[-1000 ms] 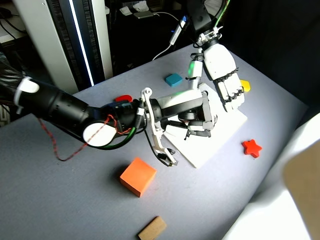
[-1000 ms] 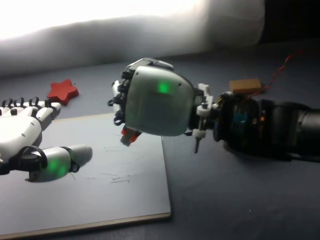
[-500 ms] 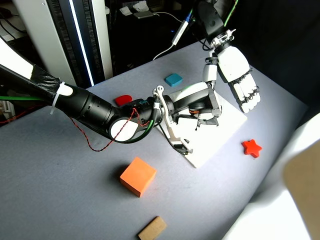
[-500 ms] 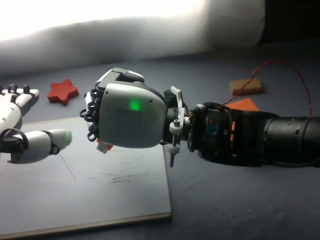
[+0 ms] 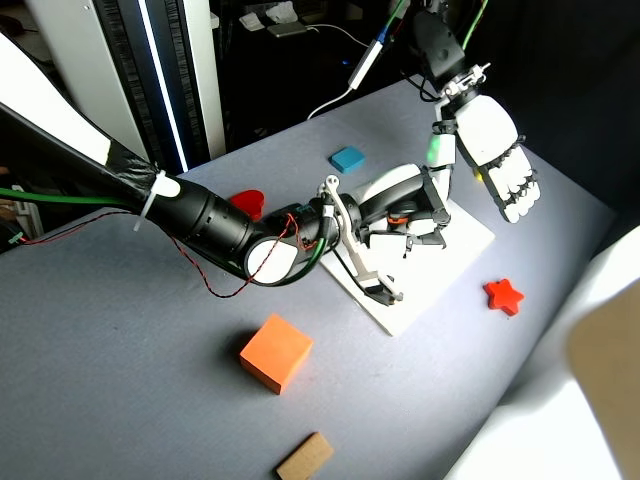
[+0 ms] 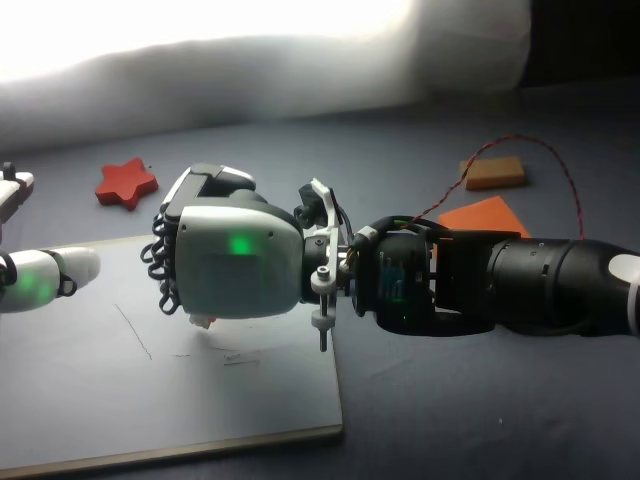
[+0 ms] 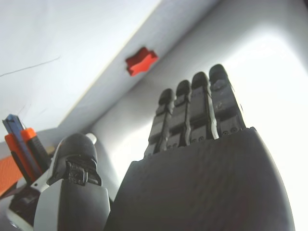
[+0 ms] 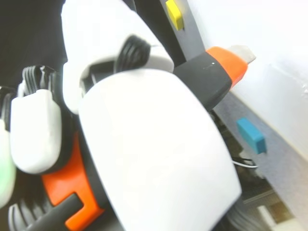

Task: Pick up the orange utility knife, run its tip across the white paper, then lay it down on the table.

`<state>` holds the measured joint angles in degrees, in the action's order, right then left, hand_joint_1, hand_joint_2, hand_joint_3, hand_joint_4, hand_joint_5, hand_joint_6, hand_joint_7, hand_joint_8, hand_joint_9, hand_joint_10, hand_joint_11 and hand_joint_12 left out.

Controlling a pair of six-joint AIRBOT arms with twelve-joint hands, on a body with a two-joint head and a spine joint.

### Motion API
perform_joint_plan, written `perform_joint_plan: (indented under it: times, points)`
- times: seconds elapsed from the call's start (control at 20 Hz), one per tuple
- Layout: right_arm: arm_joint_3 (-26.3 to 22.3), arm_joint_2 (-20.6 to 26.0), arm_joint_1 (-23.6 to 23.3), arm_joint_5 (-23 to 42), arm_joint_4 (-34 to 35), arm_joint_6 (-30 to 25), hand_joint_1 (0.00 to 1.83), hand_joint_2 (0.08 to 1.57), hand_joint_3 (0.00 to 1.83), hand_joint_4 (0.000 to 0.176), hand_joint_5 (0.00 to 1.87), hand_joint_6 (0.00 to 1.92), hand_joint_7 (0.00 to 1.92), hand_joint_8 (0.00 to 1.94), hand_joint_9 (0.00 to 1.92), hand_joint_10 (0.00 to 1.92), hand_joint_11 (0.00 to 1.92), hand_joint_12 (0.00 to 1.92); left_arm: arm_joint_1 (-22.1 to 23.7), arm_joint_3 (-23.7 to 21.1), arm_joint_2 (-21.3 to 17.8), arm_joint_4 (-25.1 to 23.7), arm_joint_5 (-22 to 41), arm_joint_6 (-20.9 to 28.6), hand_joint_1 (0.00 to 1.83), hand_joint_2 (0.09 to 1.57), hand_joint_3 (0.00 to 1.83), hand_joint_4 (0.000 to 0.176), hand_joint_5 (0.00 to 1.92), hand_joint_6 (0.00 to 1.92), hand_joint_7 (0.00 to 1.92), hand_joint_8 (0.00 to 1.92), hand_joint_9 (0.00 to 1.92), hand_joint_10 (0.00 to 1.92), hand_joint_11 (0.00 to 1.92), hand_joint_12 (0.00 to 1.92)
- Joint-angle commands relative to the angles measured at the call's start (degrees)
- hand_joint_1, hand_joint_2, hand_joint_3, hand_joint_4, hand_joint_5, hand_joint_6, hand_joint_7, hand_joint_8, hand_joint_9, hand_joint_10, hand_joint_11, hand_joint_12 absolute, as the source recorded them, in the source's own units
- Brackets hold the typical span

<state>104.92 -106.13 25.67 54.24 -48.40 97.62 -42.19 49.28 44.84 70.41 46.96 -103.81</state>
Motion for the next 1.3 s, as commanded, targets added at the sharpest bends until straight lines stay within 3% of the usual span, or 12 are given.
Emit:
perform_joint_plan:
  times: [0.0,0.4,0.85,1.25]
  points:
    - [-0.02,-0.28,-0.35,6.97,2.76,0.99,1.45,1.28,0.00,0.171,1.39,1.92,1.56,1.94,1.65,1.92,1.69,1.92,0.15,0.58,-0.29,-2.38,4.26,0.03,0.00,1.20,0.00,0.000,0.00,0.00,0.00,0.00,0.00,0.00,0.00,0.00]
    - [0.59,-0.20,0.88,7.93,-0.99,-1.15,1.45,1.30,0.00,0.176,1.39,1.92,1.58,1.94,1.68,1.92,1.71,1.92,-0.58,1.63,-0.41,-2.40,3.64,0.65,0.00,1.20,0.00,0.000,0.00,0.00,0.00,0.00,0.00,0.00,0.00,0.00]
    - [0.51,3.53,2.03,11.57,-5.13,-3.95,1.47,1.28,0.00,0.176,1.39,1.92,1.56,1.94,1.65,1.92,1.69,1.92,-0.26,1.36,-0.41,-2.60,3.81,0.80,0.00,1.20,0.00,0.000,0.00,0.00,0.00,0.00,0.00,0.00,0.00,0.00]
    - [-4.87,8.87,2.16,12.03,-6.34,-4.59,1.46,1.27,0.00,0.176,1.35,1.92,1.53,1.94,1.64,1.92,1.69,1.92,-0.24,1.34,-0.36,-2.61,3.81,0.80,0.00,1.20,0.00,0.000,0.00,0.00,0.00,0.00,0.00,0.00,0.00,0.00]
